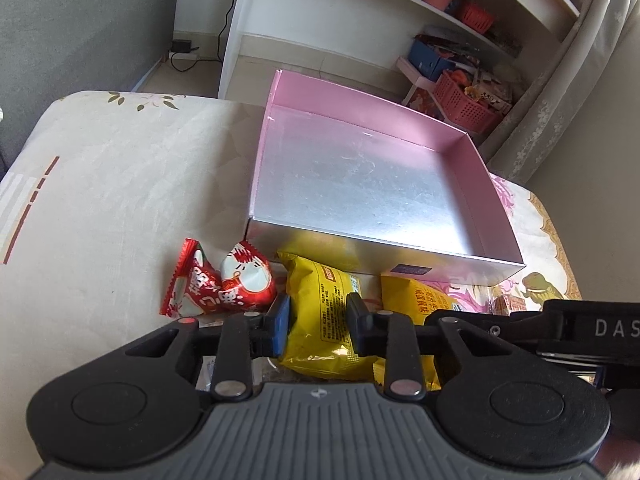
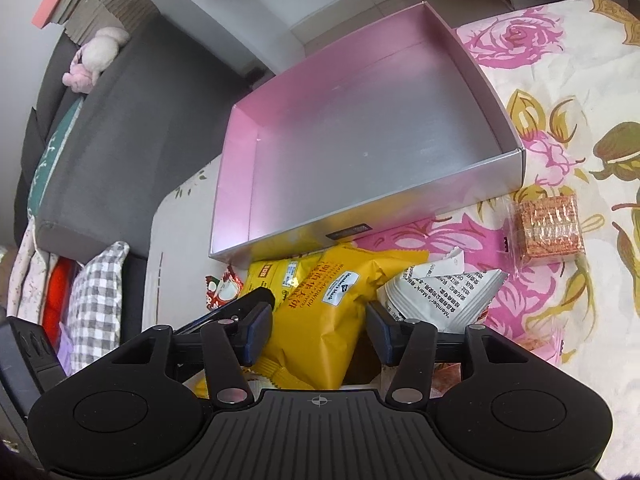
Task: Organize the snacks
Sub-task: 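Grasp a yellow packet with the left gripper while the right grasps another yellow packet, then carry both yellow packets into the pink box and open both grippers, then grasp the large yellow cake packet with the left gripper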
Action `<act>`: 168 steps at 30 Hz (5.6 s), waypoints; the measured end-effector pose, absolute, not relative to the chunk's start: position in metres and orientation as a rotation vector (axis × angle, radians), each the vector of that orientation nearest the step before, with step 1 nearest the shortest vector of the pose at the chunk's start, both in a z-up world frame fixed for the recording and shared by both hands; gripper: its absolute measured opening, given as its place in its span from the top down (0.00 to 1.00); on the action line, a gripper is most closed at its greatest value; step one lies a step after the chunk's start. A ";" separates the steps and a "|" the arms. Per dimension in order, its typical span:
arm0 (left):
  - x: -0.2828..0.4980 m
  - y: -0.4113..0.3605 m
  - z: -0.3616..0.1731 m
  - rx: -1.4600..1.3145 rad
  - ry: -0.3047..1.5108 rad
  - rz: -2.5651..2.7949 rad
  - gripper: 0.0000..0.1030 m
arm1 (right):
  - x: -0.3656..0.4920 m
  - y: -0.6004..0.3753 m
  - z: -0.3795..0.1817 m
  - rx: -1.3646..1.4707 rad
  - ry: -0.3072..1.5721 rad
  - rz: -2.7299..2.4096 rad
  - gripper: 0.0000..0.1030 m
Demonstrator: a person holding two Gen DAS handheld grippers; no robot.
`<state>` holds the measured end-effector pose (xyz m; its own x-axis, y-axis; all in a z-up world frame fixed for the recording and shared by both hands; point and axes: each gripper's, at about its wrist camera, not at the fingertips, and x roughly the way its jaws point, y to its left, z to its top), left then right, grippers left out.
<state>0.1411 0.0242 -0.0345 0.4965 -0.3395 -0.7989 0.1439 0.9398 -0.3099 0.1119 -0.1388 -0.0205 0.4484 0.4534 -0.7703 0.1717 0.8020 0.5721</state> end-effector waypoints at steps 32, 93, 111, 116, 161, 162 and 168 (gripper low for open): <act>0.135 0.017 -0.041 -0.155 1.021 -0.256 0.56 | 0.108 -0.157 -0.023 0.705 1.097 0.188 0.73; 0.197 -0.014 -0.047 -0.017 0.729 -0.311 0.60 | 0.171 -0.192 -0.030 0.404 0.808 0.157 0.68; 0.166 -0.006 -0.017 0.002 0.720 -0.342 0.13 | 0.142 -0.193 0.013 0.416 0.762 0.145 0.18; 0.148 0.001 0.000 0.013 0.710 -0.335 0.02 | 0.122 -0.184 0.030 0.391 0.757 0.168 0.17; 0.057 0.089 -0.063 -0.427 1.108 -0.223 0.35 | 0.020 -0.056 -0.028 -0.070 0.801 0.600 0.04; 0.056 0.089 -0.063 -0.421 1.107 -0.222 0.36 | 0.020 -0.056 -0.029 -0.080 0.807 0.600 0.05; 0.057 0.096 -0.060 -0.405 1.116 -0.220 0.56 | 0.019 -0.063 -0.034 -0.099 0.837 0.593 0.09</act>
